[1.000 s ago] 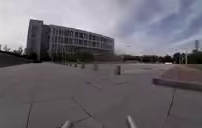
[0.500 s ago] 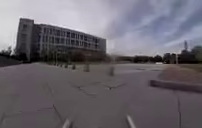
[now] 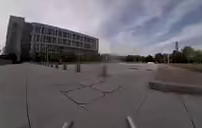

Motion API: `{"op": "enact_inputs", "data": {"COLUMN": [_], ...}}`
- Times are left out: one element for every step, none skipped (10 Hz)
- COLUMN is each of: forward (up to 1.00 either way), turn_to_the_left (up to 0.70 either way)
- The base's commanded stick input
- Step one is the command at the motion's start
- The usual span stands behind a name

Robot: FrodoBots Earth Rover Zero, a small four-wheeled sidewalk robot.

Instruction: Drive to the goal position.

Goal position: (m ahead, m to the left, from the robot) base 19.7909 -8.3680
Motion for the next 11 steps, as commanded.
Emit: {"op": "enact_inputs", "data": {"forward": [1.0, 1.0, 1.0, 1.0, 1.0, 1.0, 1.0, 1.0, 1.0, 1.0, 1.0], "turn_to_the_left": [-0.27, -0.27, -0.27, -0.27, -0.27, -0.27, -0.27, -0.27, -0.27, -0.23, -0.03]}}
